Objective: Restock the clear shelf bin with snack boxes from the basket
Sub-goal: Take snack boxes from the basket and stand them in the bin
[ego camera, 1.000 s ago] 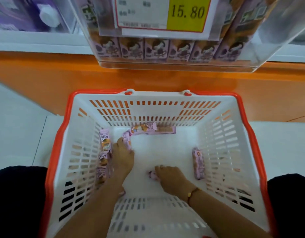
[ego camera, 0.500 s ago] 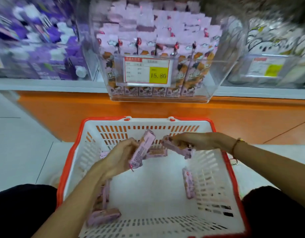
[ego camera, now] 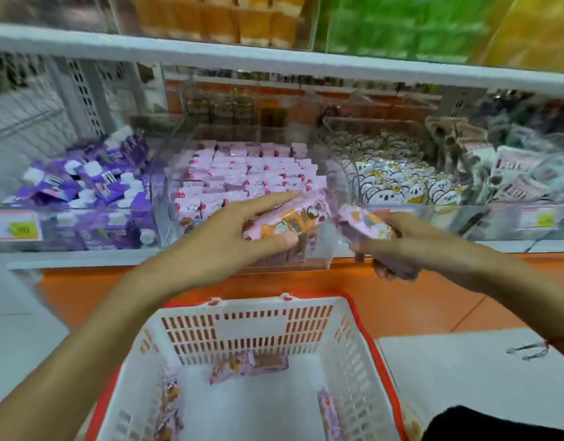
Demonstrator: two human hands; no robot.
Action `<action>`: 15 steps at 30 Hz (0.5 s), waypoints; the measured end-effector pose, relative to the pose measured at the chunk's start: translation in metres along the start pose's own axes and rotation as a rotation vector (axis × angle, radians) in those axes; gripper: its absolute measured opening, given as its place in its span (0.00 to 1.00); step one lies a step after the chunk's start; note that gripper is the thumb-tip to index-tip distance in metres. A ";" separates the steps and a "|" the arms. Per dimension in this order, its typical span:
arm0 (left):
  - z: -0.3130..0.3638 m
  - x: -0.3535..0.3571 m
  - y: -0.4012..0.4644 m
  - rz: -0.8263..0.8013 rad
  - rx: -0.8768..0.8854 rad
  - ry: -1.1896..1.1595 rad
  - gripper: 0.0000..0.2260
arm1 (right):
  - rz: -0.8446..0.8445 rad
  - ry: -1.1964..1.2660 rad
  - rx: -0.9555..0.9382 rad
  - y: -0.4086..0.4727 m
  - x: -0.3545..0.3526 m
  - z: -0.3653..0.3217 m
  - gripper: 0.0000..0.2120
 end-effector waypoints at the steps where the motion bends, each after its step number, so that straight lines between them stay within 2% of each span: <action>1: 0.003 -0.003 0.006 -0.002 -0.021 0.062 0.23 | 0.116 0.114 -0.038 0.000 -0.002 -0.004 0.07; 3: 0.019 -0.013 0.020 0.028 -0.042 0.174 0.22 | 0.253 0.304 -0.103 0.004 -0.006 -0.012 0.12; 5: 0.028 -0.022 0.031 0.105 -0.063 0.207 0.20 | 0.272 0.458 -0.166 0.009 -0.009 -0.017 0.23; 6: 0.032 -0.026 0.035 0.149 -0.060 0.232 0.19 | 0.272 0.504 -0.203 0.010 -0.013 -0.019 0.25; 8: 0.037 -0.033 0.044 0.148 -0.044 0.247 0.16 | 0.254 0.496 -0.271 0.011 -0.018 -0.025 0.22; 11: 0.043 -0.034 0.056 0.102 -0.029 0.132 0.13 | 0.281 0.478 -0.325 0.016 -0.016 -0.027 0.20; 15: 0.027 -0.032 0.070 0.274 -0.110 -0.267 0.16 | 0.343 0.649 -0.221 0.028 -0.016 -0.021 0.20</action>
Point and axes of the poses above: each hand's wrist, its own y-axis towards the middle knuckle, its own x-axis out of the palm, z = x × y, the point moved 2 cm from there along y, towards the middle knuckle, and after that the axes turned 5 degrees about y, right-handed, at the moved point
